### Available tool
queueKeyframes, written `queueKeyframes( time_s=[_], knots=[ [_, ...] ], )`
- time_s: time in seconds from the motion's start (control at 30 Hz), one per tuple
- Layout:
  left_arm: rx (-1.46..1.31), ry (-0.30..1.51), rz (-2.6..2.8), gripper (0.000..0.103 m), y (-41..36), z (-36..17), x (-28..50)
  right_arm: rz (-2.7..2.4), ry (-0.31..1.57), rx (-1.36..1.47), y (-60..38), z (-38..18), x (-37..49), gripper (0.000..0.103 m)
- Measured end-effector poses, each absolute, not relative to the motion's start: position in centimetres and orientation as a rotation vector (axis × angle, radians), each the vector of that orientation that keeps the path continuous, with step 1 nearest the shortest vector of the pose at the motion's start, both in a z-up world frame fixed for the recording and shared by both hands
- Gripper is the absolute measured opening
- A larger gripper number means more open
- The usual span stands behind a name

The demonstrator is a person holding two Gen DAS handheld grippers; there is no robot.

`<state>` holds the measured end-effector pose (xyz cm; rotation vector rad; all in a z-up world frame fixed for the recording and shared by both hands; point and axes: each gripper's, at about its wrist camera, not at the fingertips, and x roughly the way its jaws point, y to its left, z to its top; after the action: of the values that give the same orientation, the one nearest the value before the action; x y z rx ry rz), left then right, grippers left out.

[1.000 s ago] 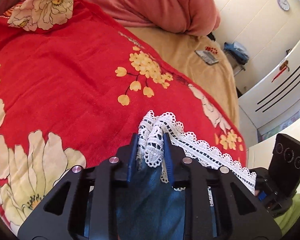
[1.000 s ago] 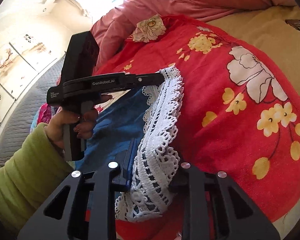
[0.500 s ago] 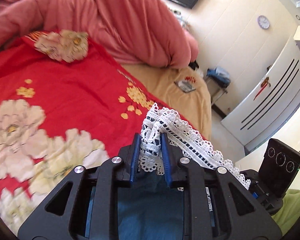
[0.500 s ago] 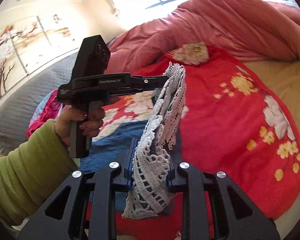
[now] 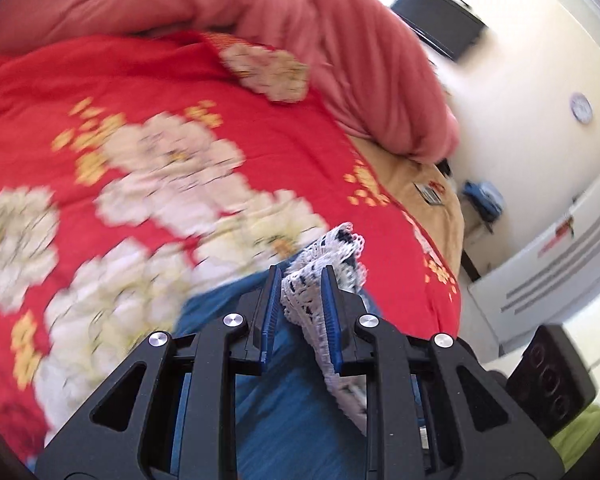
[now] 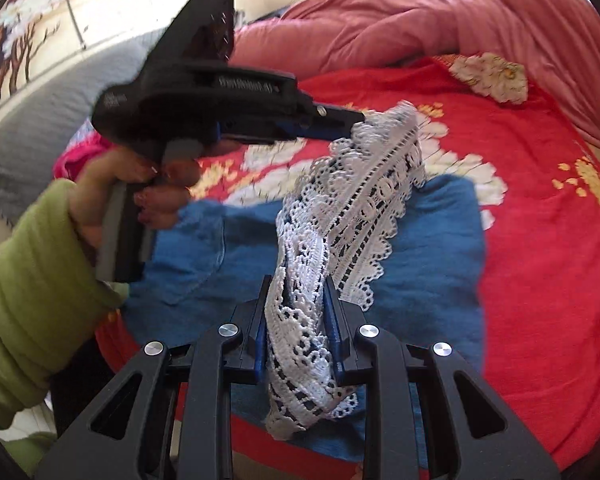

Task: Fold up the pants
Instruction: 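Lift the lace strip and fold it over the denim with both tools, then lower the lace strip onto the denim and open both tools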

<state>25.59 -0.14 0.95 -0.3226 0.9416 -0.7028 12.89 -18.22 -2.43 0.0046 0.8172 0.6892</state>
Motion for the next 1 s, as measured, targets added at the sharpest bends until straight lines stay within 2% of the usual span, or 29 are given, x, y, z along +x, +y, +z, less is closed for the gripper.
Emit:
queueKeyframes(
  time_s=[0.13, 0.27, 0.37, 0.53, 0.63, 0.7, 0.77, 0.83, 1.0],
  knots=[
    [-0.543, 0.915, -0.677, 0.044, 4.3, 0.0, 24.4, 0.681, 0.814, -0.076, -16.6, -3.2, 12.5, 0.022],
    [-0.668, 0.924, -0.631, 0.055, 5.9, -2.5, 24.1, 0.680, 0.793, -0.157, -14.9, -3.4, 11.5, 0.022],
    [-0.682, 0.988, -0.587, 0.056, 5.7, -4.3, 24.7, 0.656, 0.769, -0.272, -13.4, -4.3, 10.6, 0.022],
    [-0.604, 1.056, -0.571, 0.056, 4.6, -4.2, 24.8, 0.662, 0.714, -0.397, -12.0, -5.2, 9.2, 0.031],
    [-0.572, 1.053, -0.566, 0.056, 4.5, -3.8, 24.2, 0.688, 0.701, -0.364, -12.7, -4.7, 8.7, 0.047],
    [-0.560, 1.056, -0.573, 0.056, 4.4, -4.1, 24.0, 0.694, 0.693, -0.329, -13.6, -4.1, 8.2, 0.054],
    [-0.577, 1.060, -0.578, 0.056, 4.2, -4.4, 23.9, 0.690, 0.683, -0.293, -14.7, -3.3, 7.6, 0.055],
    [-0.580, 1.047, -0.575, 0.056, 4.2, -4.0, 23.6, 0.671, 0.674, -0.297, -15.4, -2.8, 6.8, 0.061],
    [-0.549, 1.033, -0.588, 0.056, 3.3, -3.2, 23.0, 0.691, 0.697, -0.306, -15.5, -3.0, 5.8, 0.064]
  ],
)
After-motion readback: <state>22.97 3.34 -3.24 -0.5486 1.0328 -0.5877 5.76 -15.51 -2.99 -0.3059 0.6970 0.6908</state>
